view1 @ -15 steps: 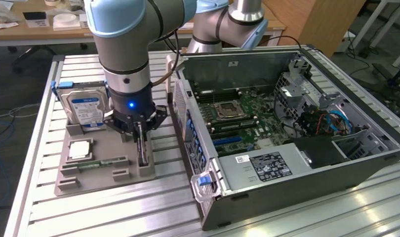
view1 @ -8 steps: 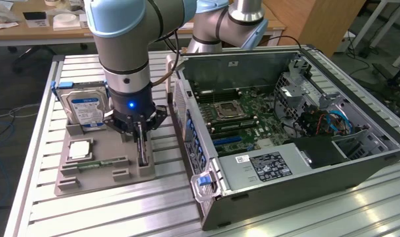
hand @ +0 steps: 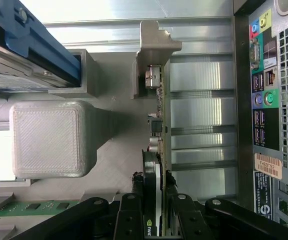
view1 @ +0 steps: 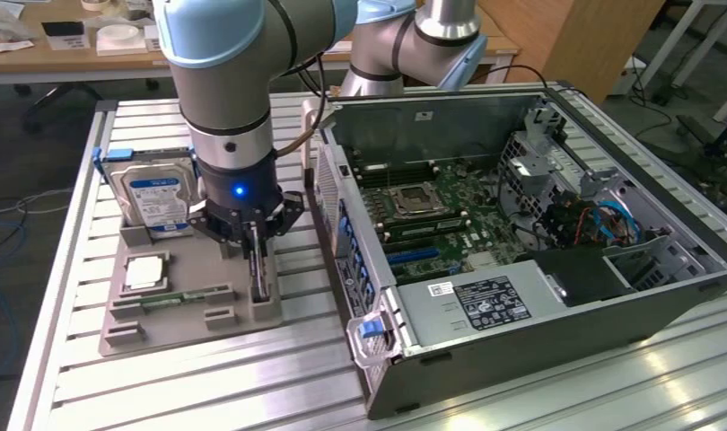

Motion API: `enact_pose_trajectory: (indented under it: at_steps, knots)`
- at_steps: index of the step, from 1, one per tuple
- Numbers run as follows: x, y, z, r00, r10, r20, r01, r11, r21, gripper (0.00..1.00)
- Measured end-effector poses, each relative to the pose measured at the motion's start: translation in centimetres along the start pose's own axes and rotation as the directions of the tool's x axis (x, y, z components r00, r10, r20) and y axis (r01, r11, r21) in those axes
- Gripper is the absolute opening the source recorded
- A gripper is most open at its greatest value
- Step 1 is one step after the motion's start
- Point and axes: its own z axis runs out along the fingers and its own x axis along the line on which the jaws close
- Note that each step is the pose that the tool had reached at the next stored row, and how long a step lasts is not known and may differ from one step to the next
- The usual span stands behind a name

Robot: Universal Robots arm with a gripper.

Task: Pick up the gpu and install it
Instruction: 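Pick up the gpu and move the gpu toward the slot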

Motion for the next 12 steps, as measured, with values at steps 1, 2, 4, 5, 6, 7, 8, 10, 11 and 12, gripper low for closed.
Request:
enact_pose_trajectory:
  at_steps: [1,2,4,5,6,7,8,10,11,12]
  knots:
    - [0.00,0.00,0.00,1.0000,-0.006,-0.0002,0.006,1.0000,-0.0003,0.27]
    - [-0.01,0.00,0.00,0.9999,-0.010,-0.0003,0.010,0.9999,-0.0004,0.27]
    - [-0.01,0.00,0.00,0.9999,-0.011,-0.0005,0.011,0.9999,-0.0004,0.27]
    - [-0.01,0.00,0.00,0.9999,-0.011,-0.0005,0.011,0.9999,-0.0004,0.27]
    - [-0.01,0.00,0.00,0.9999,-0.011,-0.0006,0.011,0.9999,-0.0004,0.27]
    - [-0.01,0.00,0.00,0.9999,-0.011,-0.0005,0.011,0.9999,-0.0004,0.27]
    - [-0.02,0.00,-0.02,0.9999,-0.011,-0.0005,0.011,0.9999,-0.0005,0.27]
    - [-0.02,0.02,-0.29,0.9999,-0.011,-0.0005,0.011,0.9999,-0.0005,0.27]
    - [-0.03,0.02,-0.50,0.9999,-0.011,-0.0006,0.011,0.9999,-0.0004,0.27]
    - [-0.03,0.04,-0.73,0.9999,-0.011,-0.0005,0.011,0.9999,-0.0004,0.27]
